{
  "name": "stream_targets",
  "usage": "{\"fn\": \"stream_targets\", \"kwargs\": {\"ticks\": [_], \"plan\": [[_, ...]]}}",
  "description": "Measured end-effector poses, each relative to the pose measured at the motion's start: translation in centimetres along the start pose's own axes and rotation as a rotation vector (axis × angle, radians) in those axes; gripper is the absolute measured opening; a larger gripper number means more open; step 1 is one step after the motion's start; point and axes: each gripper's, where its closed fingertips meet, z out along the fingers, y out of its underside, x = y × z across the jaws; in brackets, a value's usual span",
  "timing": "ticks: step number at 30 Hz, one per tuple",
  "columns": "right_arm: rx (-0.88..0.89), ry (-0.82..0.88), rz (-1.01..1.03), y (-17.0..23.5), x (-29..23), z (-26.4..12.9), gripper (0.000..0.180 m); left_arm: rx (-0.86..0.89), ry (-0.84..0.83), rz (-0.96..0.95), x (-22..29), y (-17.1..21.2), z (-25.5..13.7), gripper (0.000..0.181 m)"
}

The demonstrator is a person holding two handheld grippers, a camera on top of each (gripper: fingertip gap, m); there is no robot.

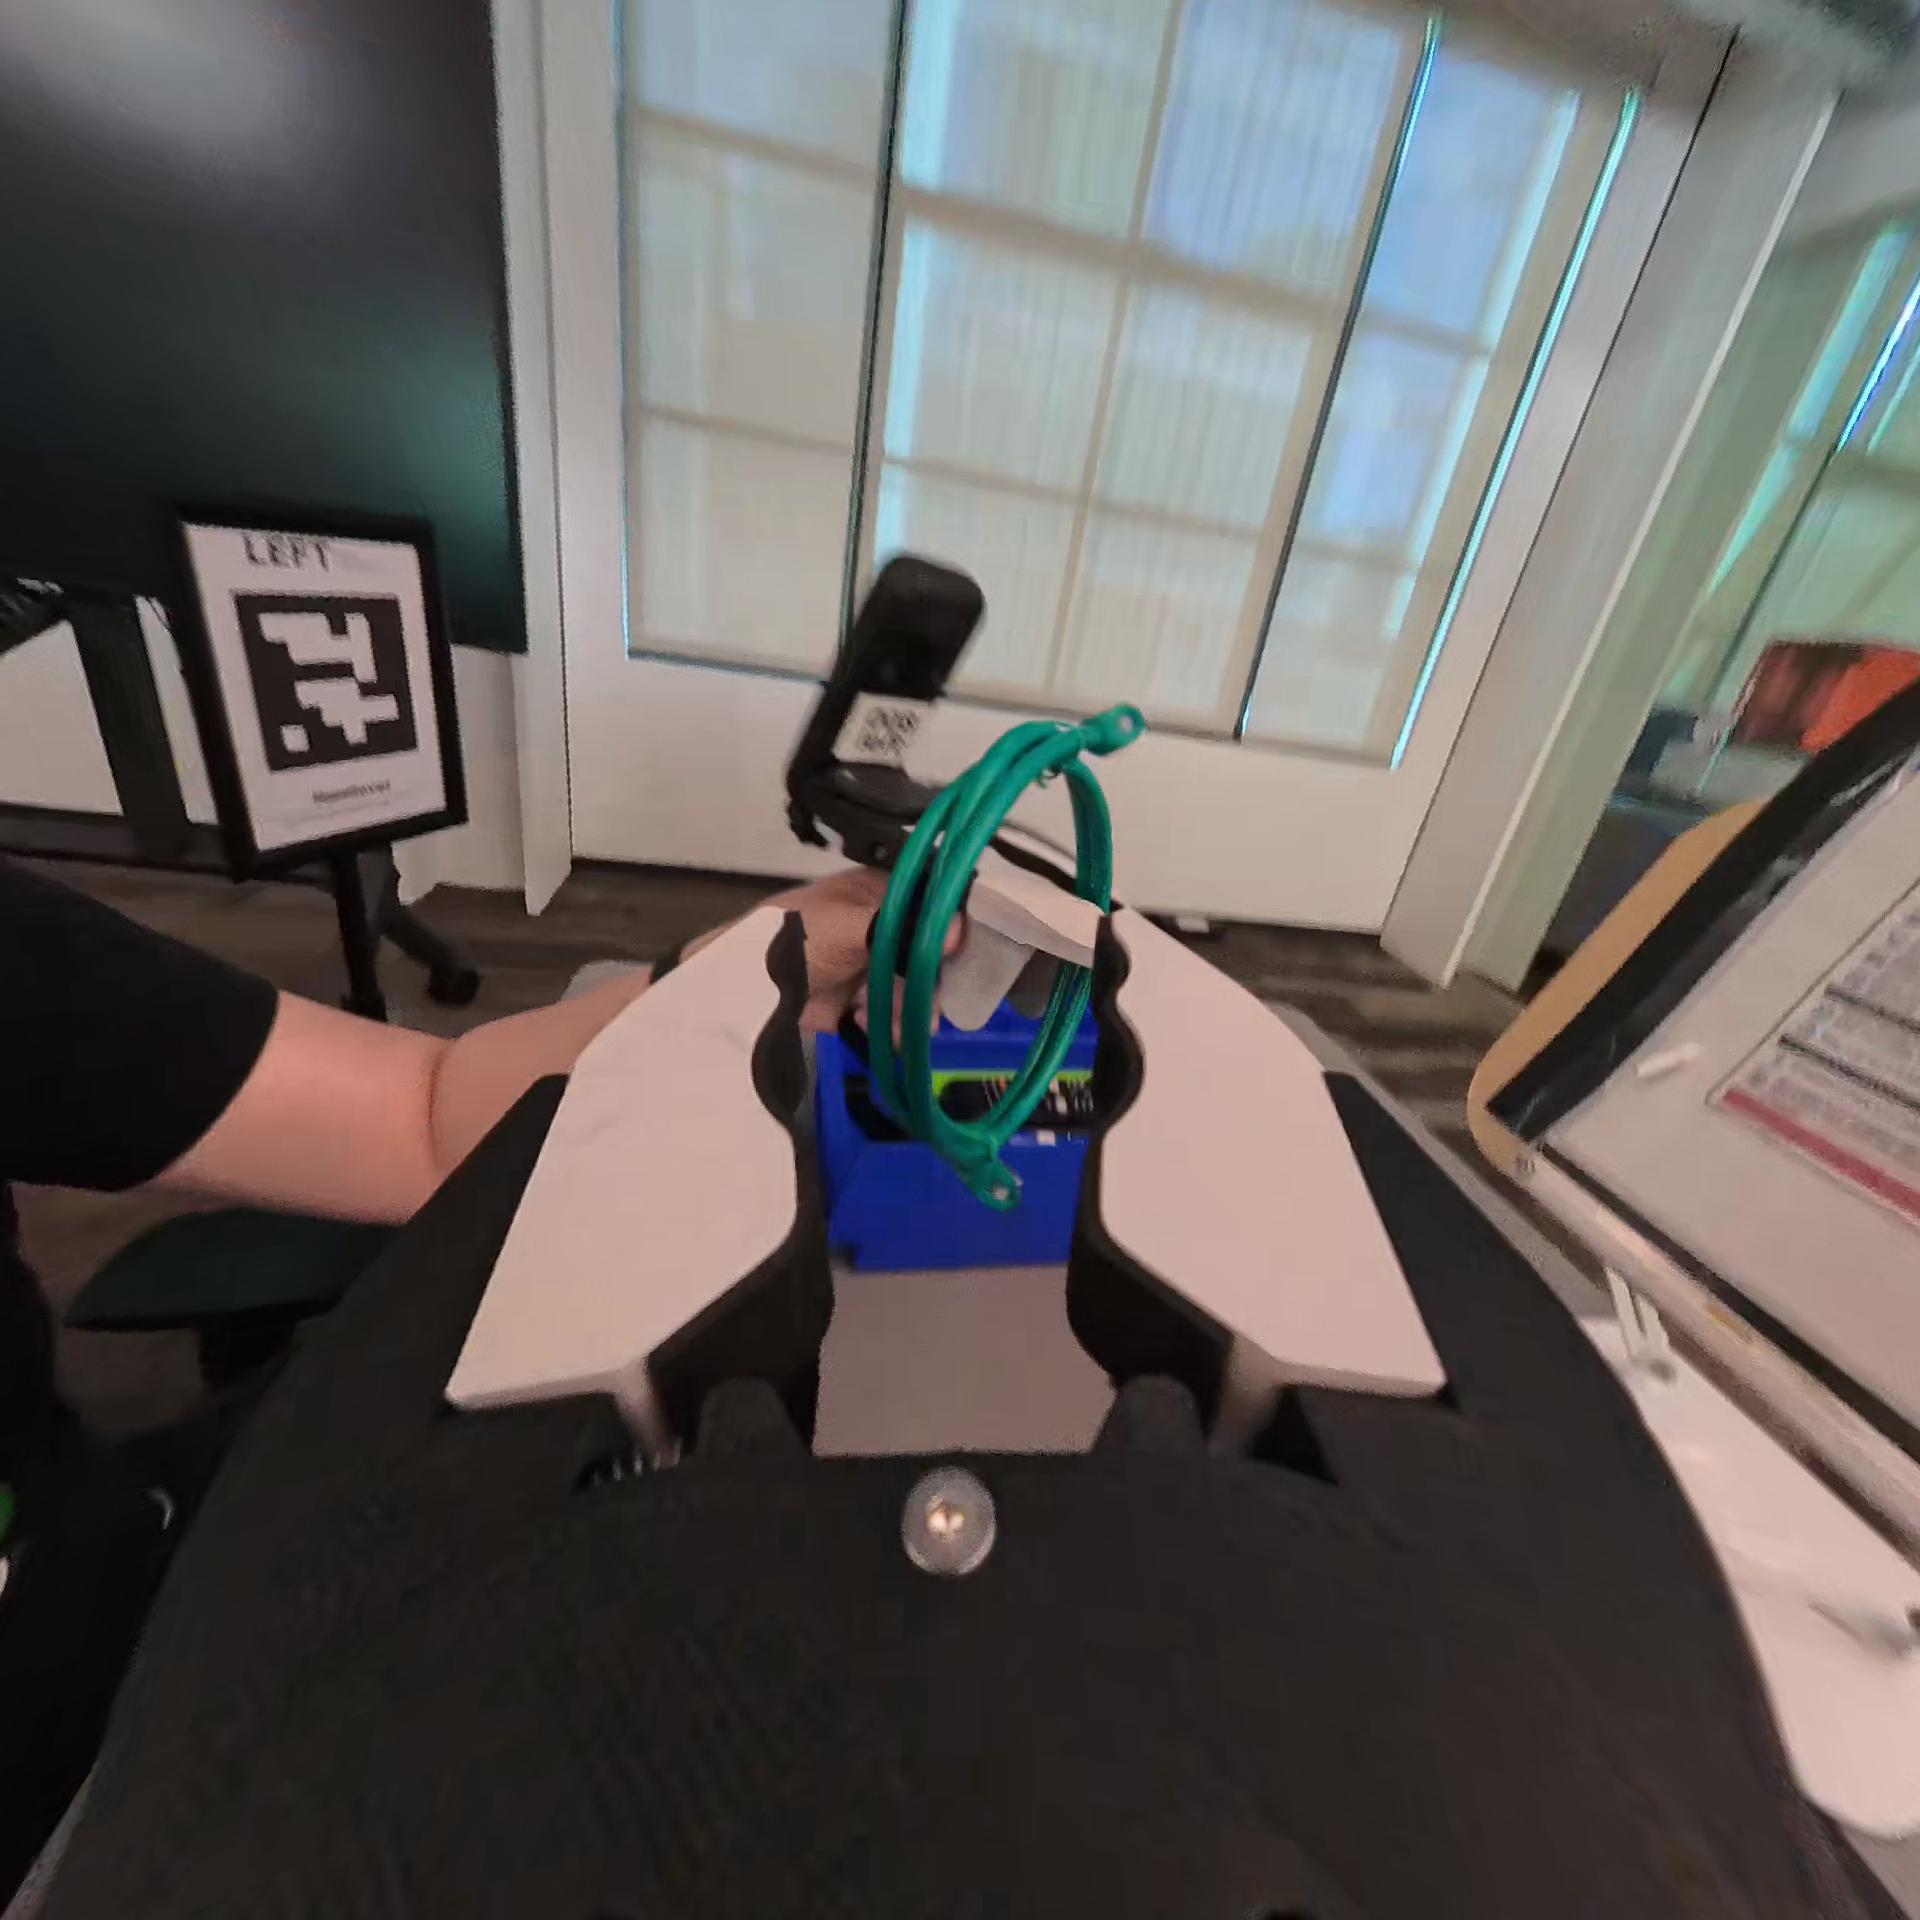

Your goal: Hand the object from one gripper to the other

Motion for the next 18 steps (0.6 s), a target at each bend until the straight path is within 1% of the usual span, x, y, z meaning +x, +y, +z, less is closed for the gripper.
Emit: {"fn": "stream_targets", "kwargs": {"ticks": [3,6,10,13,15,17,18], "plan": [[0.108,-0.083,0.081,-1.3,-0.5,-0.7,0.052,0.083,0.191,-0.337,-0.5,-0.9,-1.0,0.005],[0.158,-0.188,0.221,-1.4,-1.0,-0.5,0.051,0.107,0.349,-0.547,-0.5,-0.8,-1.0,0.005],[0.159,-0.259,0.324,0.0,-1.6,0.9,0.051,0.117,0.45,-0.647,0.4,0.0,0.3,0.005],[0.182,-0.287,0.407,0.7,-1.8,2.0,0.055,0.122,0.518,-0.718,1.5,0.5,1.4,0.005],[0.146,-0.275,0.405,1.9,-2.0,2.9,0.054,0.1,0.523,-0.729,2.0,1.3,2.2,0.005],[0.095,-0.254,0.356,2.9,-2.3,3.6,0.053,0.078,0.533,-0.736,2.5,1.9,2.7,0.005],[0.075,-0.252,0.323,3.2,-2.5,3.7,0.042,0.082,0.553,-0.745,2.8,1.9,2.8,0.006]]}}
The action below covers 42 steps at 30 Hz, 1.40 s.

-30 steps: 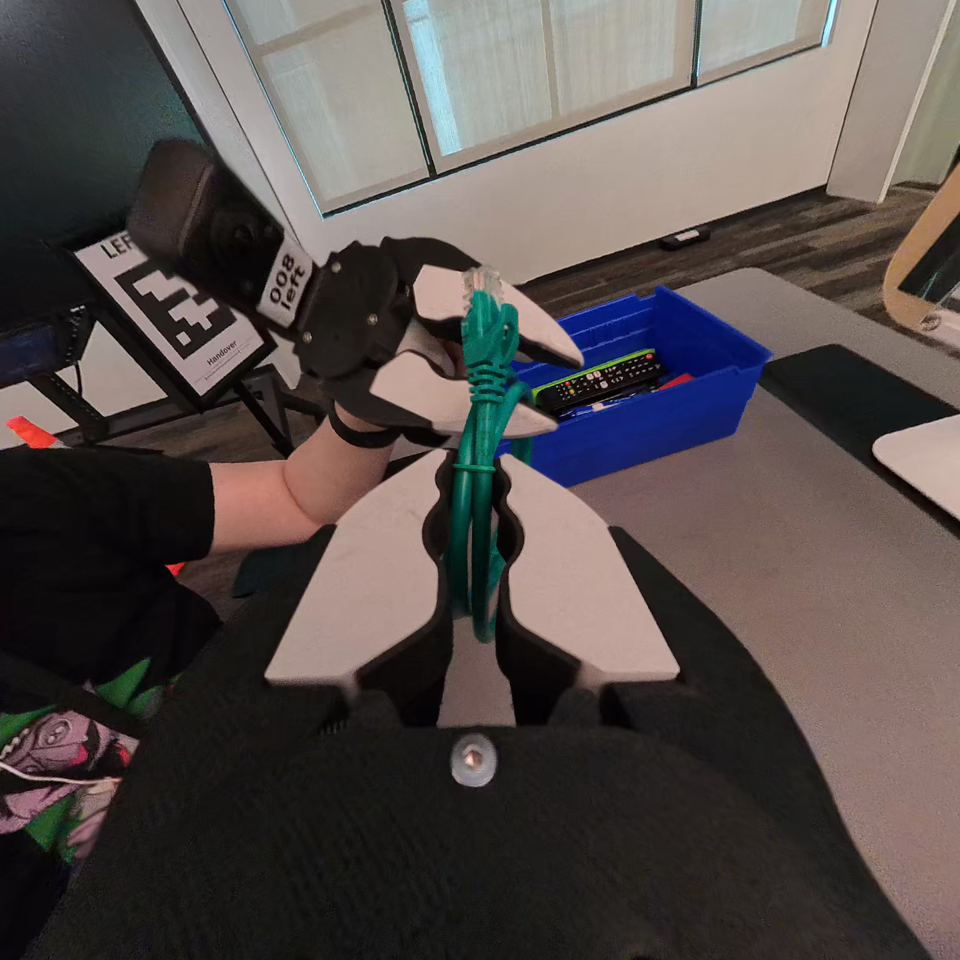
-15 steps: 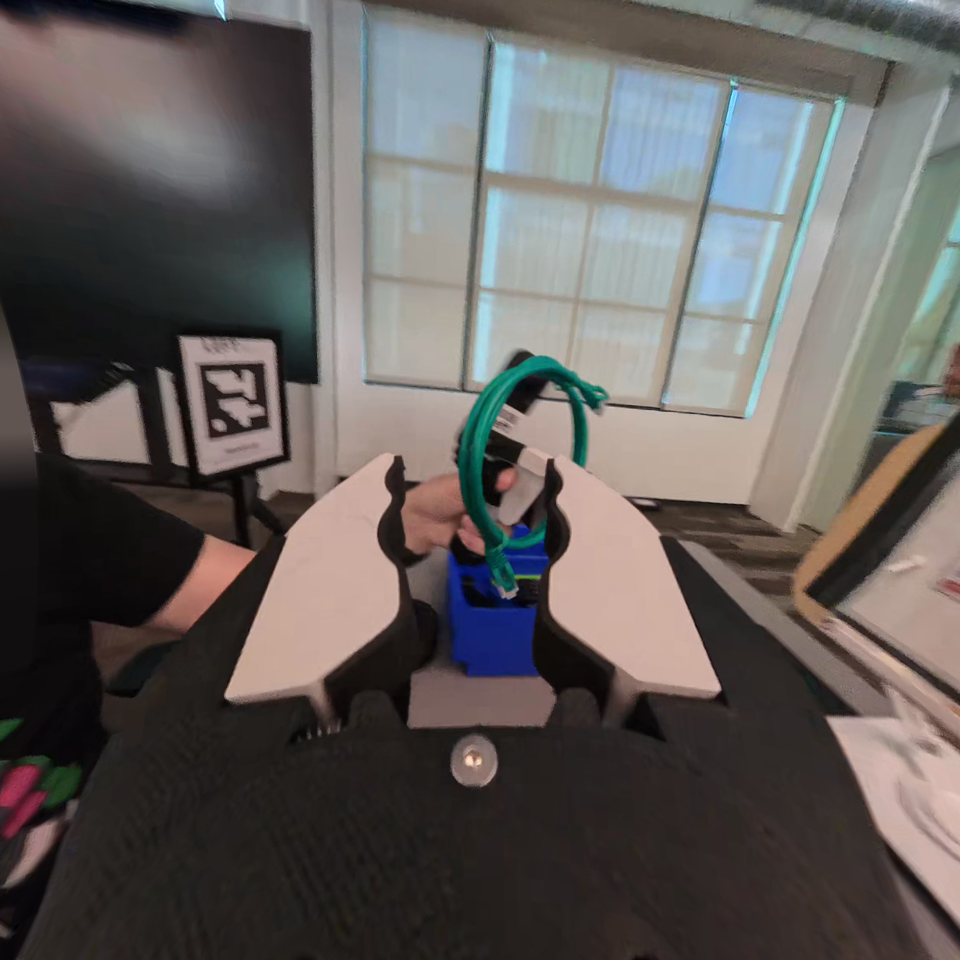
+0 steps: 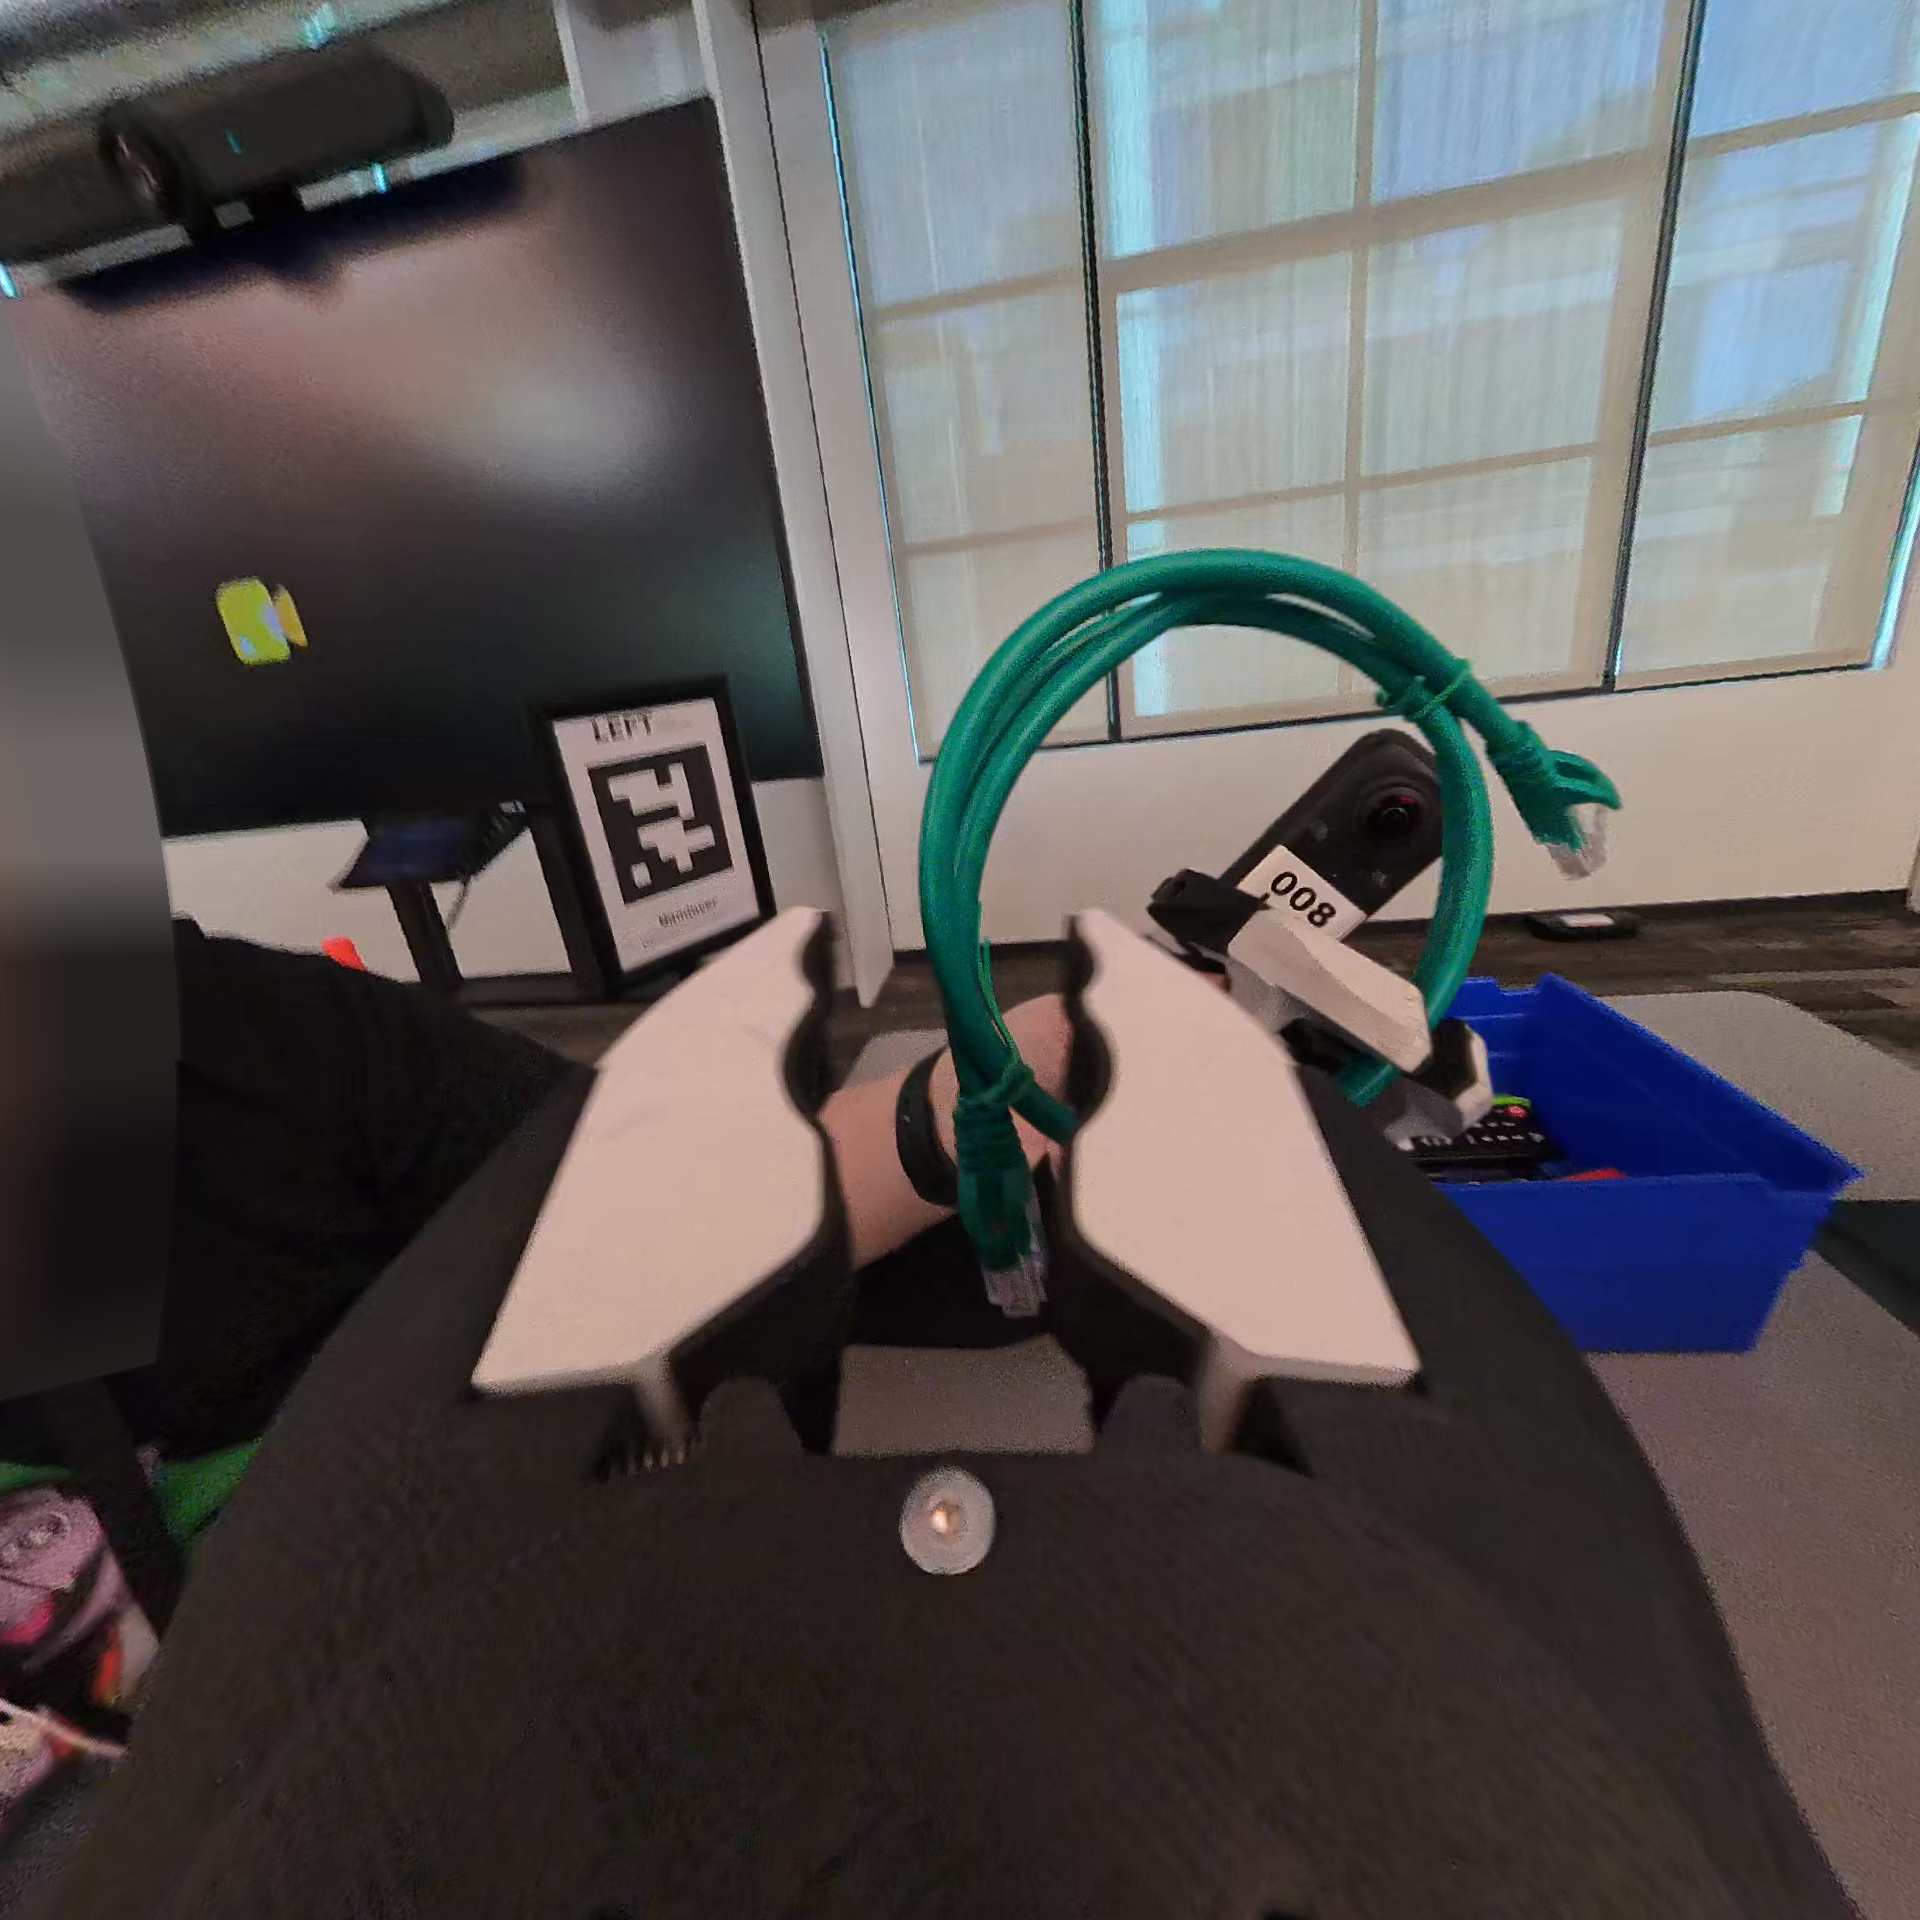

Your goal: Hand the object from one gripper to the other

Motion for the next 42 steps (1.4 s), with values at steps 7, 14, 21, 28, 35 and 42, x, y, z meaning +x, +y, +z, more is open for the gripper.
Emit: {"fn": "stream_targets", "kwargs": {"ticks": [7,14,21,28,35,42], "plan": [[-0.098,0.155,-0.161,-0.4,1.2,-1.4,0.01,-0.039,-0.072,0.071,-0.4,0.1,0.6,0.055],[-0.366,0.606,-0.643,-0.4,5.6,-4.5,0.009,-0.002,-0.032,0.114,1.6,-1.4,-0.6,0.06],[-0.699,0.836,-1.174,0.9,7.4,-5.3,0.009,0.009,-0.143,0.323,2.3,-1.5,-0.1,0.065],[-0.918,0.8,-1.541,4.0,7.7,-3.6,0.009,-0.064,-0.399,0.549,0.8,-0.9,-0.1,0.06],[-0.755,0.757,-1.744,3.6,6.4,-2.5,0.014,-0.048,-0.298,0.503,1.8,-1.2,-0.4,0.008],[-0.306,0.808,-1.53,-1.6,3.0,-3.2,0.028,0.129,-0.163,0.535,4.9,-3.9,-2.0,0.007]]}}
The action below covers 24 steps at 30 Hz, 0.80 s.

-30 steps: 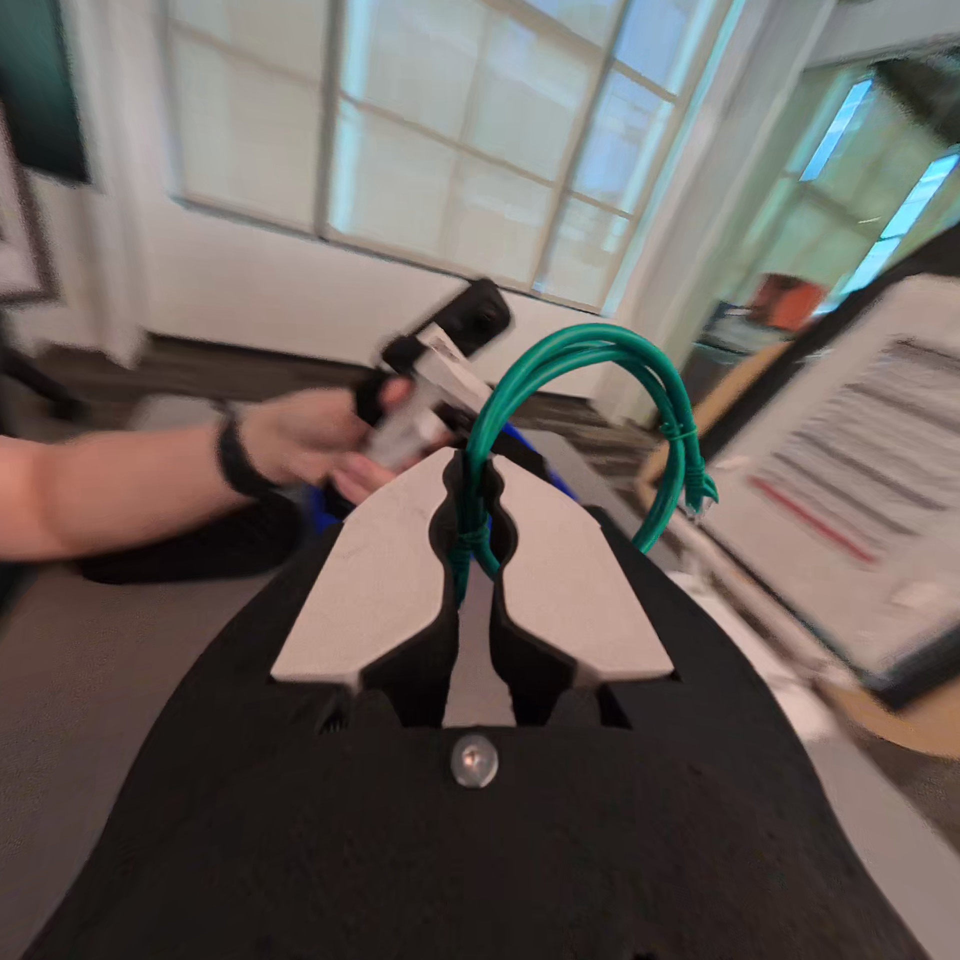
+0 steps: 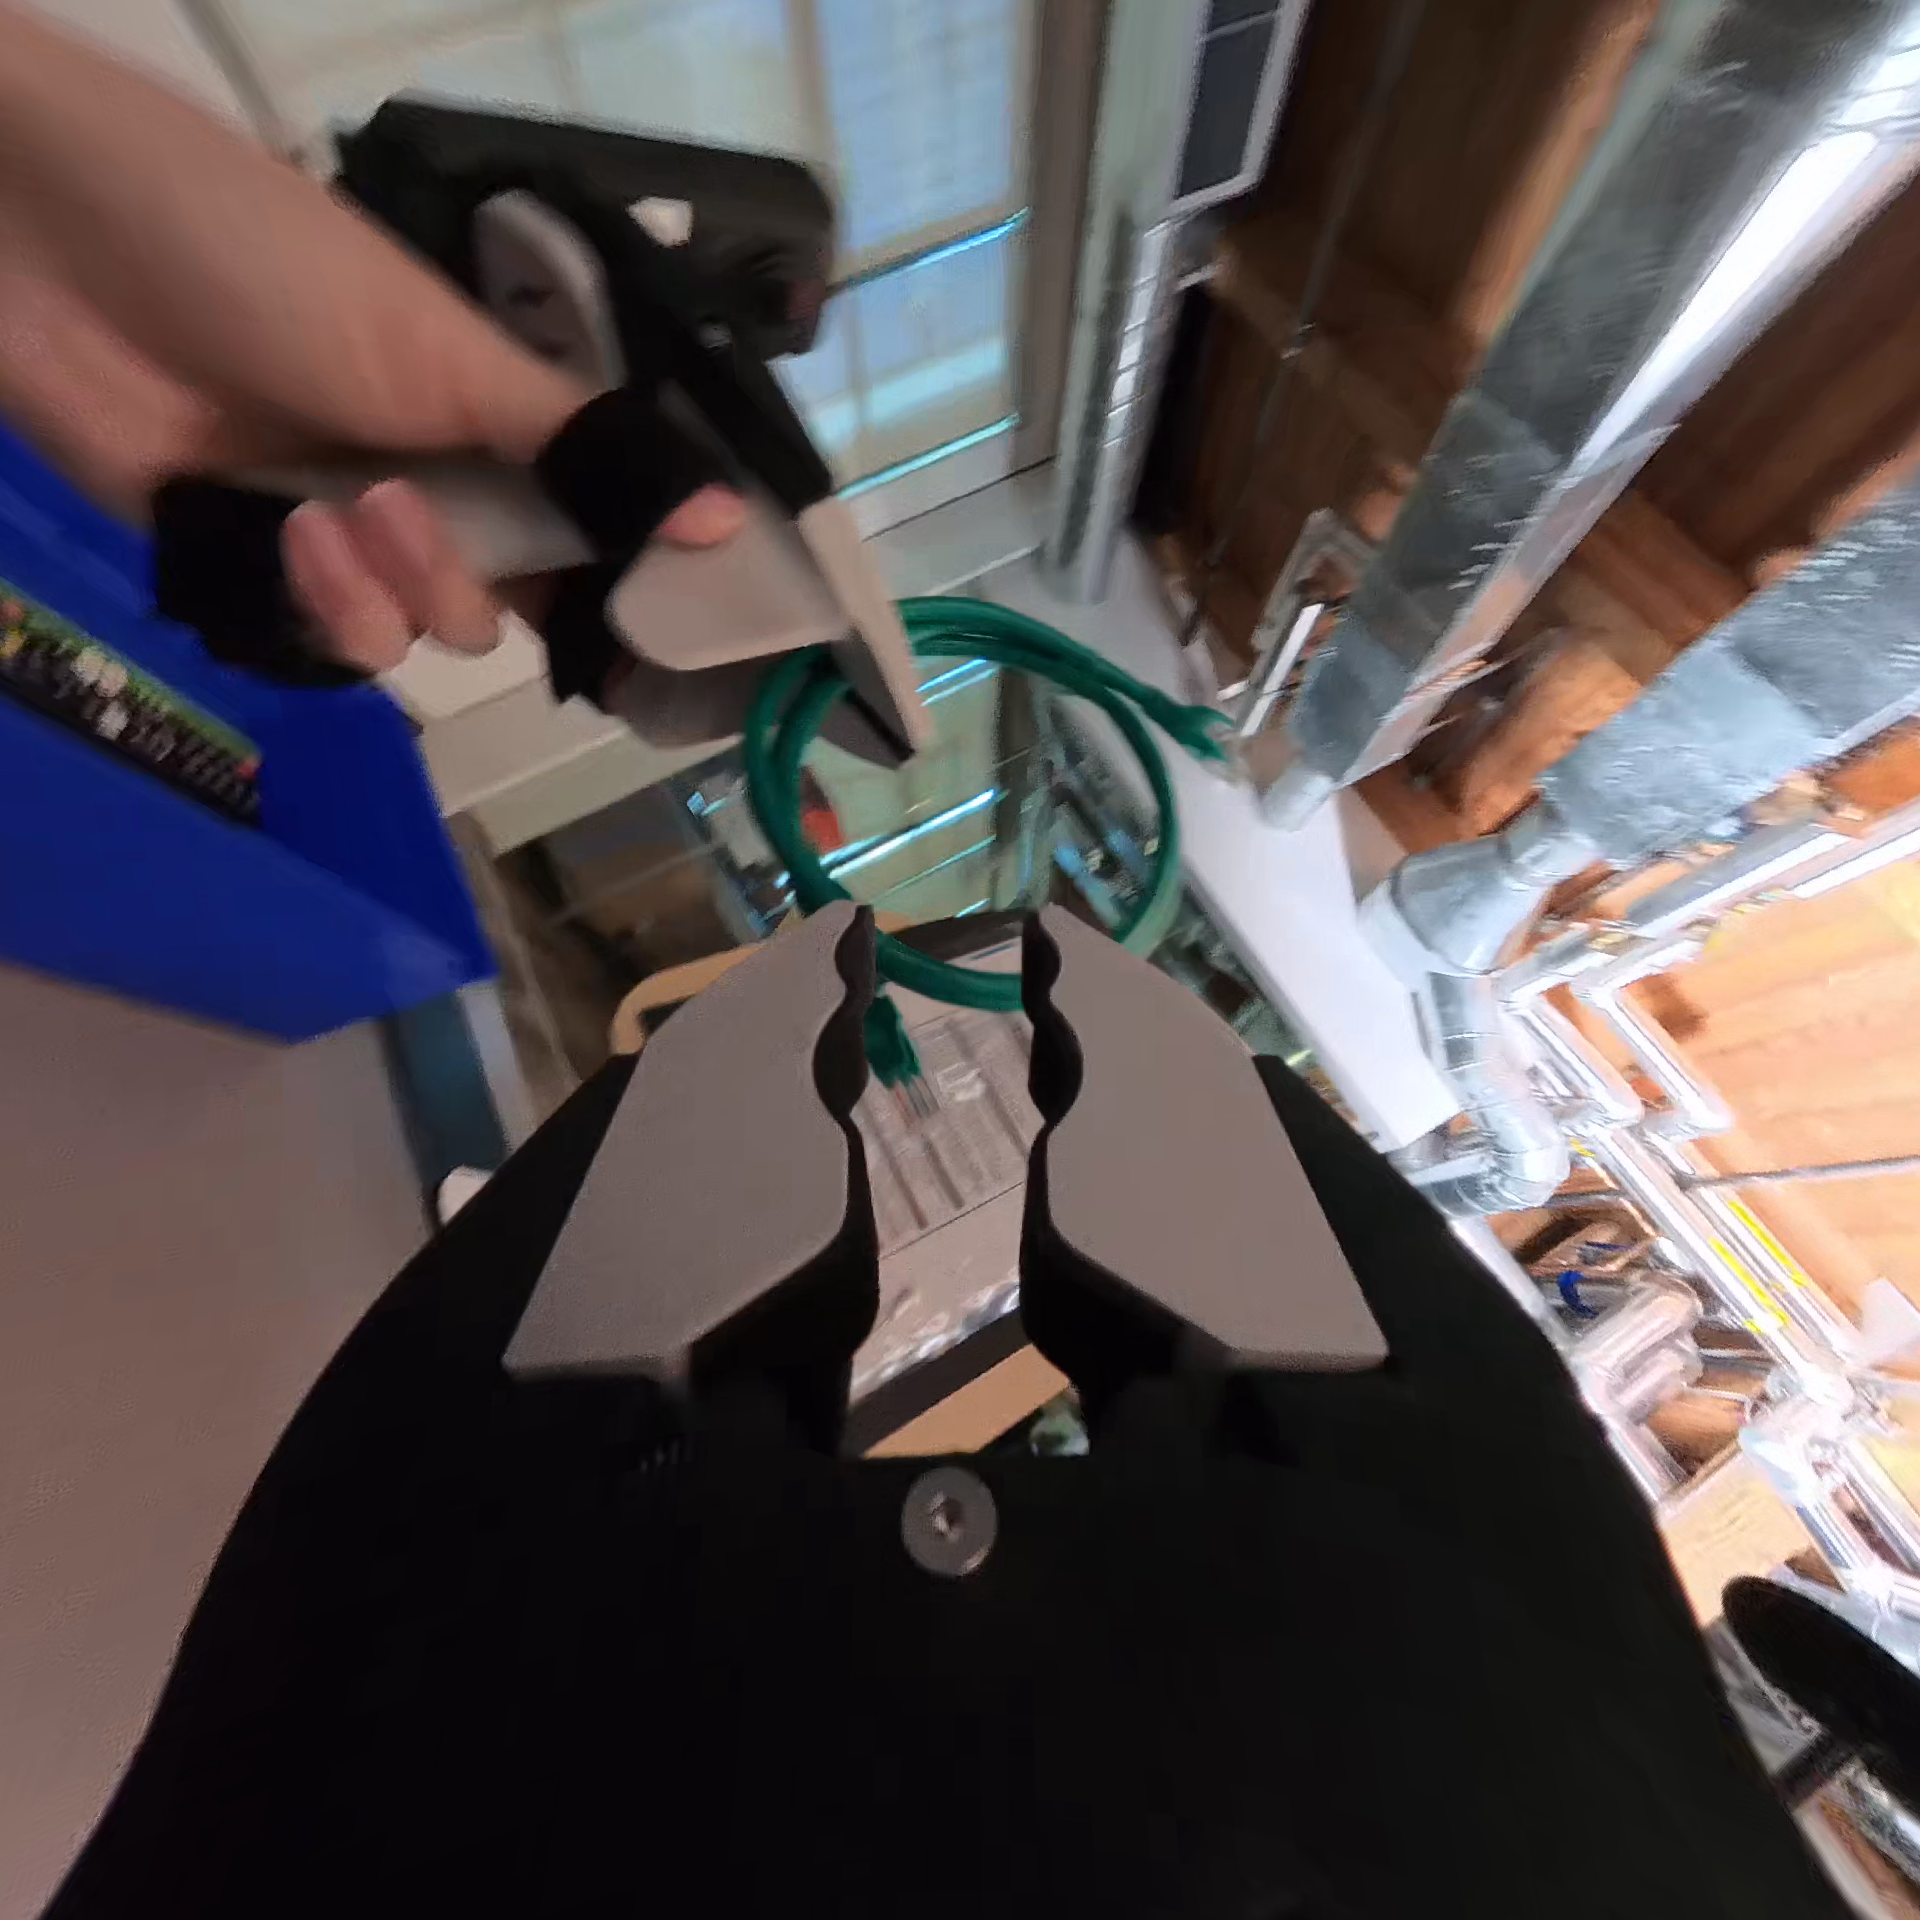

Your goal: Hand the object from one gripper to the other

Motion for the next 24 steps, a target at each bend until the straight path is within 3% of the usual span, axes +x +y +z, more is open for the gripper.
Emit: {"fn": "stream_targets", "kwargs": {"ticks": [3,5,9,12,18,22,24], "plan": [[0.111,0.146,0.167,-1.0,3.4,-1.3,0.027,0.105,0.145,0.019,2.3,-1.4,-0.4,0.007],[0.179,0.17,0.448,-1.2,5.3,-1.8,0.031,0.142,0.264,0.014,4.2,-1.7,-0.5,0.007],[0.38,-0.103,1.275,-1.9,7.3,-1.5,0.039,0.173,0.462,-0.039,6.9,-1.2,-0.5,0.007],[0.457,-0.374,1.594,-2.9,6.9,-1.4,0.051,0.153,0.43,-0.004,6.6,-0.3,0.1,0.007],[0.333,-0.518,1.5,-2.6,4.4,-0.9,0.044,0.1,0.372,0.048,6.1,0.5,0.7,0.007],[0.276,-0.479,1.399,-2.2,4.9,-1.1,0.035,0.051,0.34,0.092,5.8,1.3,1.1,0.007],[0.215,-0.48,1.329,-1.8,4.7,-1.3,0.014,-0.001,0.326,0.091,5.5,2.2,1.4,0.009]]}}
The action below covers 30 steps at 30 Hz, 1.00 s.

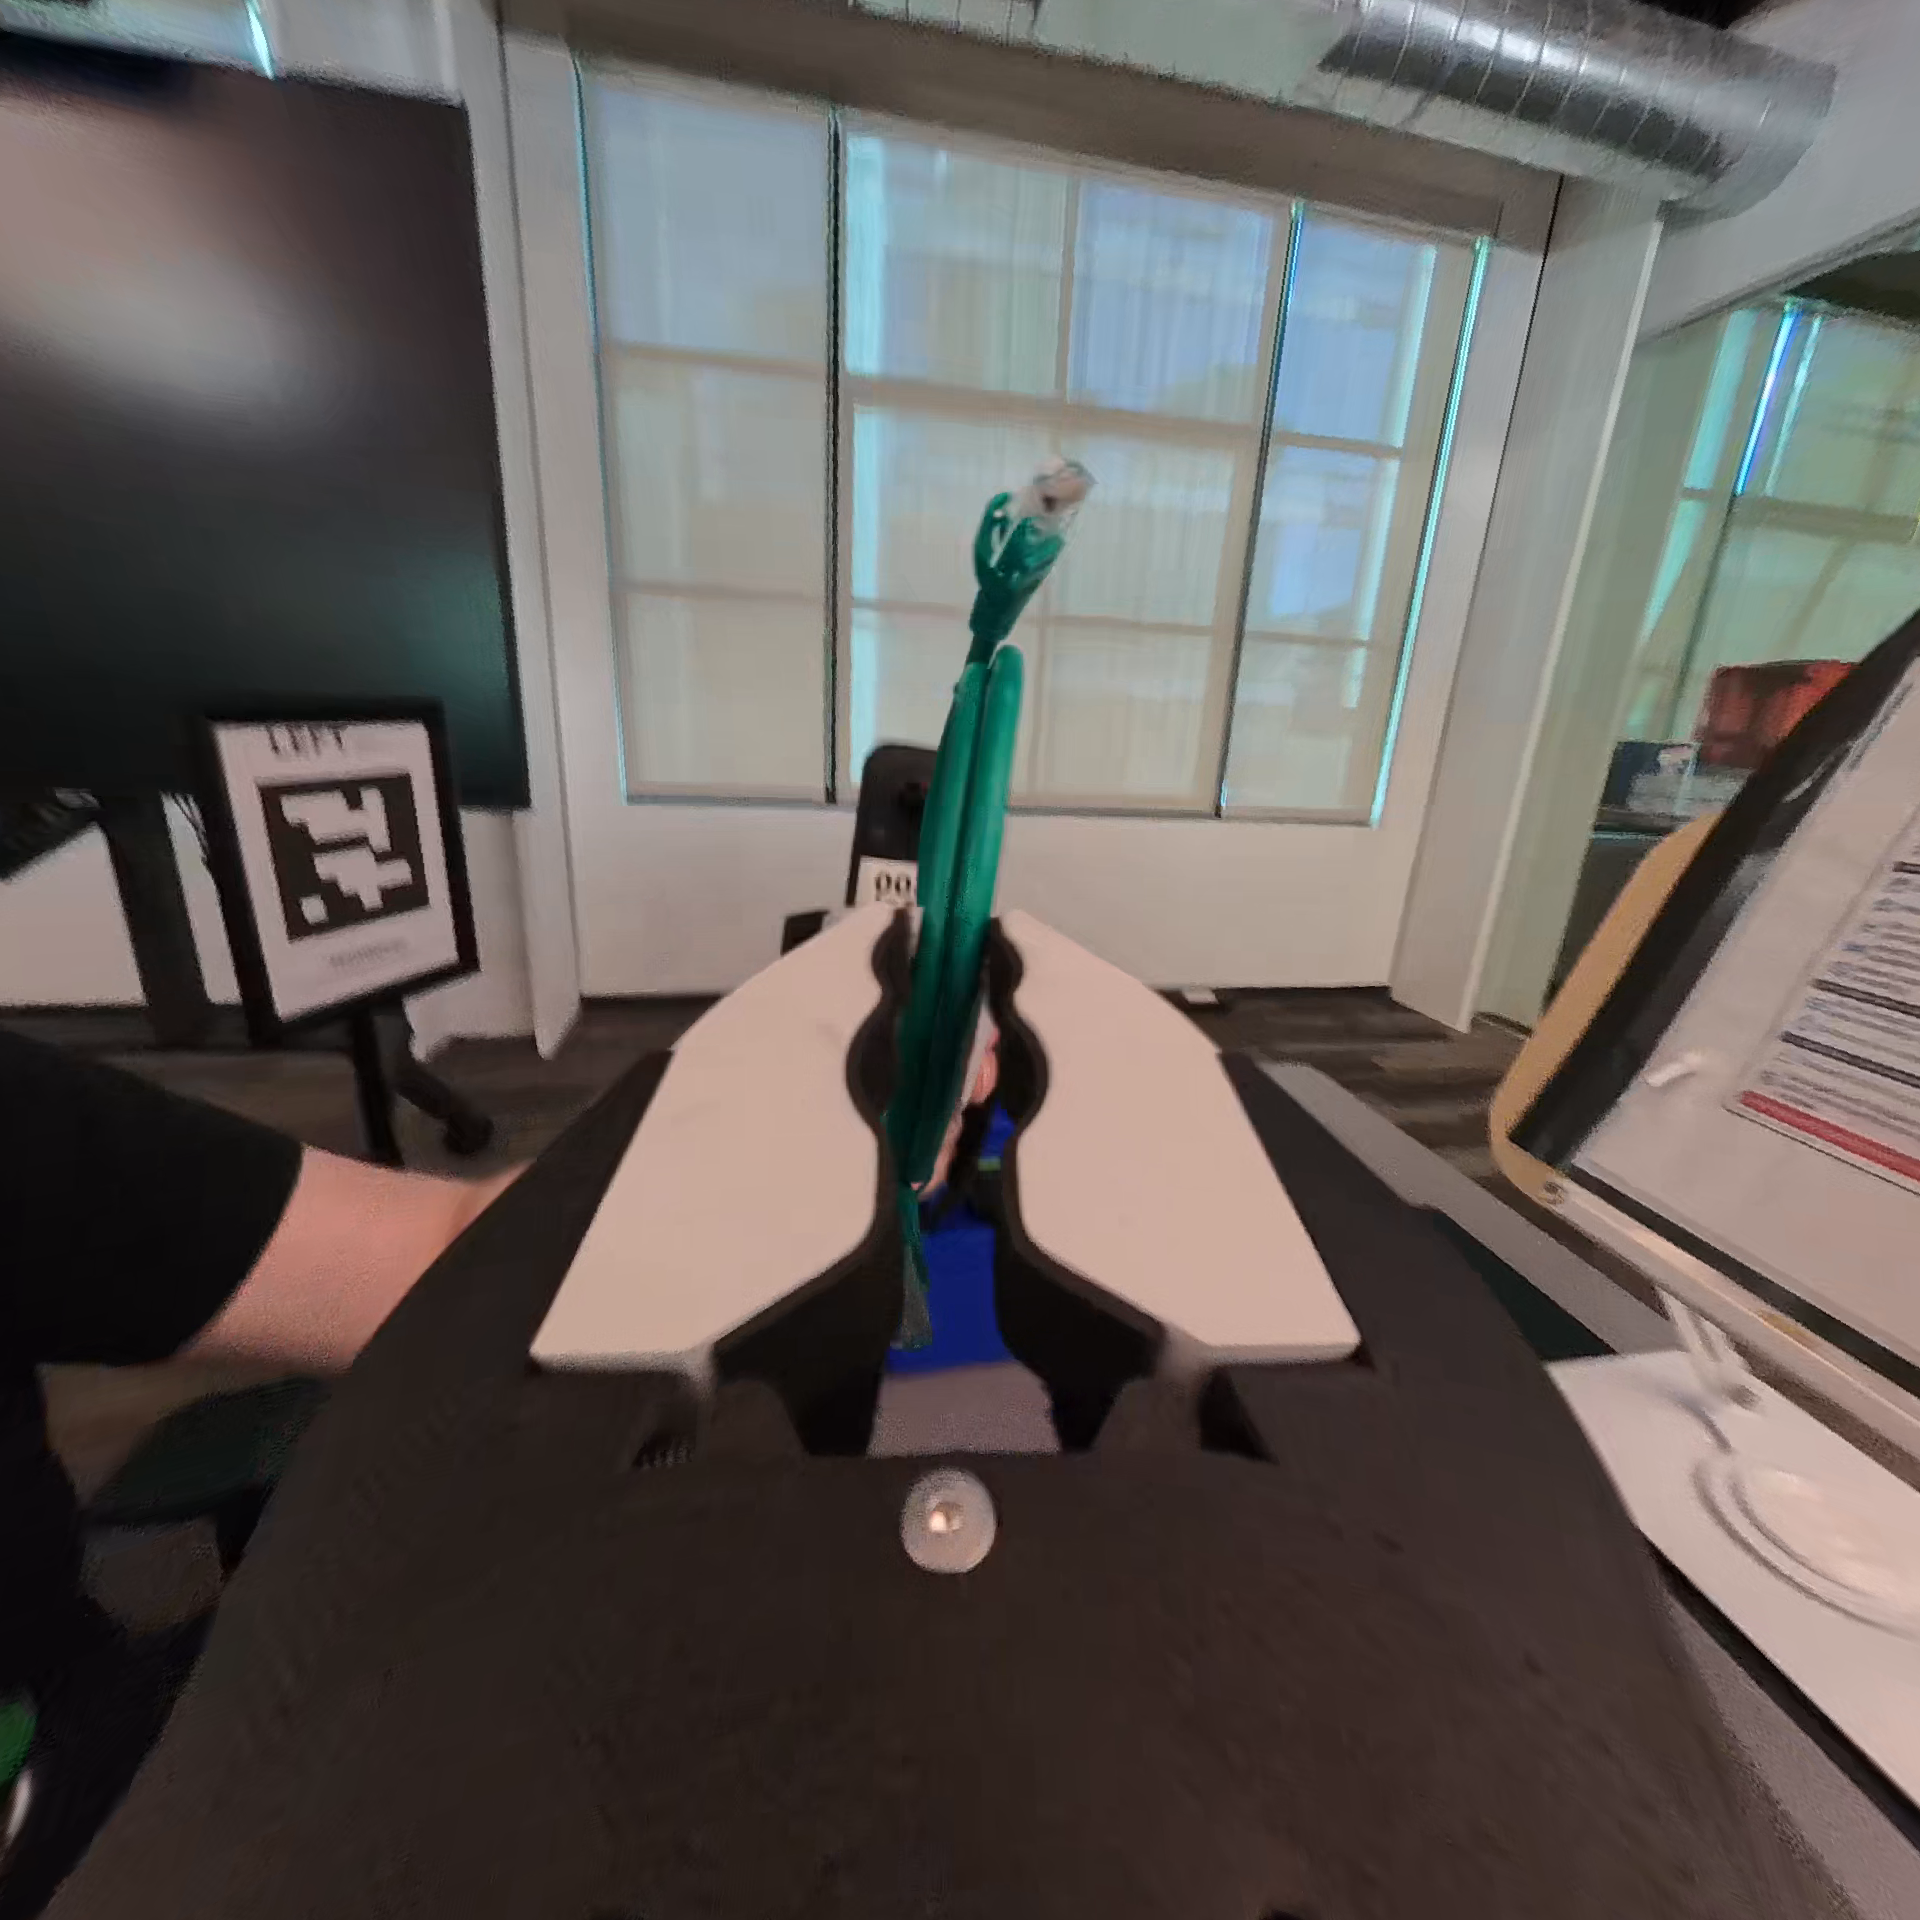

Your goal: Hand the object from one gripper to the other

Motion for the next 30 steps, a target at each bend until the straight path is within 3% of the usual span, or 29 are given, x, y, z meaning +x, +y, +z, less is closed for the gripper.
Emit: {"fn": "stream_targets", "kwargs": {"ticks": [3,7,11,13,17,20,23,28,30], "plan": [[-0.189,0.1,-0.072,1.2,1.8,-1.1,0.012,-0.086,-0.057,0.008,-1.1,1.3,0.1,0.016],[-0.348,0.4,-0.126,0.4,8.0,-7.5,0.011,-0.236,-0.275,0.137,-3.7,2.1,-0.8,0.074],[-0.579,0.769,0.053,3.1,15.1,-18.8,0.011,-0.333,-0.38,0.218,-4.6,1.6,-2.5,0.063],[-0.656,0.853,0.231,5.8,17.0,-23.2,0.011,-0.367,-0.41,0.208,-4.8,1.3,-3.3,0.062],[-0.765,0.741,0.63,12.7,17.0,-26.5,0.01,-0.411,-0.439,0.153,-4.9,0.9,-4.7,0.056],[-0.829,0.656,0.784,16.9,16.8,-27.3,0.01,-0.406,-0.456,0.131,-4.9,0.3,-5.5,0.056],[-0.776,0.648,0.781,18.2,18.3,-27.1,0.01,-0.392,-0.461,0.127,-4.9,-0.3,-6.0,0.055],[-0.913,0.679,0.463,18.2,19.7,-26.2,0.012,-0.381,-0.489,0.158,-4.8,-1.2,-6.7,0.054],[-0.881,0.649,0.447,17.5,19.6,-25.0,0.01,-0.371,-0.484,0.15,-4.6,-1.5,-6.8,0.052]]}}
